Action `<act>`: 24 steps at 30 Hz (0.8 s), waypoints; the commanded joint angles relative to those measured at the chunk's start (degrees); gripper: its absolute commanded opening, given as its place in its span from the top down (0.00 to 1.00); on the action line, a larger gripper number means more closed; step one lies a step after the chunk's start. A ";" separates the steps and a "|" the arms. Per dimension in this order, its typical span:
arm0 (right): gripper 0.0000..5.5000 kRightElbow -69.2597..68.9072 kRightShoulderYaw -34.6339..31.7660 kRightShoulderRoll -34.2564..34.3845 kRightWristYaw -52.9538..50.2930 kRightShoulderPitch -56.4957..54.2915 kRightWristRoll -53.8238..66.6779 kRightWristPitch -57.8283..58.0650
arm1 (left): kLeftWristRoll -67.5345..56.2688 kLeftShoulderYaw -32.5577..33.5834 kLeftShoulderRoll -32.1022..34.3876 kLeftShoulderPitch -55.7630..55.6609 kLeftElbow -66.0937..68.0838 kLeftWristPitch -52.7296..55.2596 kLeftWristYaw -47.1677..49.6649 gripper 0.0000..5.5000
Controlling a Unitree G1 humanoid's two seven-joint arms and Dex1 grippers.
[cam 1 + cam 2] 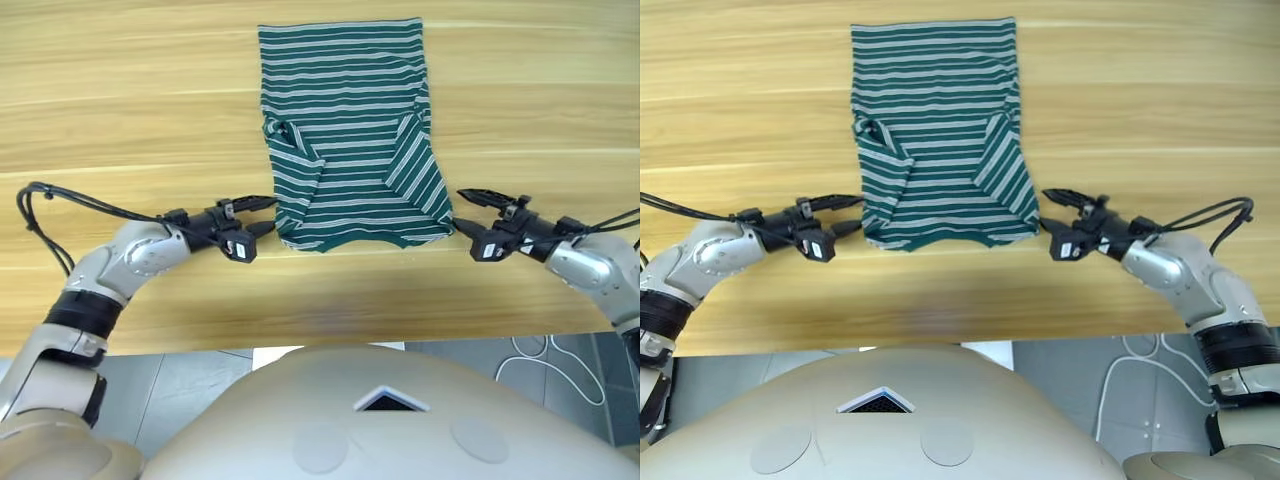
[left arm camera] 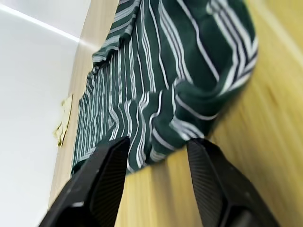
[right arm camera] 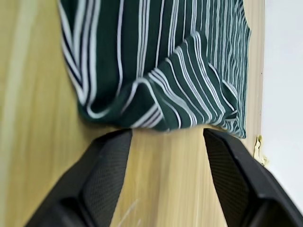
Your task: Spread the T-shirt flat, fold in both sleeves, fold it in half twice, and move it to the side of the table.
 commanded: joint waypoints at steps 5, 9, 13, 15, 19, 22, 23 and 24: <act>0.49 1.20 2.81 0.78 3.88 -1.86 -2.40 -0.37 | 4.39 -6.58 0.38 2.40 1.85 1.19 -7.38 0.59; 0.49 1.72 3.54 1.33 3.91 -2.61 -2.84 -0.49 | 3.99 -6.65 0.98 2.54 1.32 1.59 -8.30 0.59; 0.49 2.48 5.04 1.61 4.54 -3.61 -3.13 -1.76 | 4.05 -7.17 0.65 1.78 2.97 1.27 -7.85 0.59; 0.49 2.90 5.80 1.74 4.79 -4.18 -3.28 -2.53 | 4.12 -7.40 0.36 1.57 3.55 0.90 -7.46 0.65; 0.60 3.97 7.03 1.93 4.75 -5.41 -3.50 -3.78 | 3.98 -7.69 0.42 1.53 3.95 0.54 -7.23 0.78; 0.70 4.61 7.59 1.91 4.71 -5.87 -3.45 -4.57 | 3.39 -7.62 0.44 1.81 4.01 0.01 -7.66 0.84; 0.72 4.76 7.71 1.92 4.69 -5.99 -3.46 -4.72 | 3.29 -7.61 0.41 1.82 4.09 -0.06 -7.70 0.85; 0.76 4.87 7.74 1.91 4.63 -6.02 -3.49 -4.87 | 3.22 -7.60 0.37 1.76 4.25 -0.09 -7.68 0.87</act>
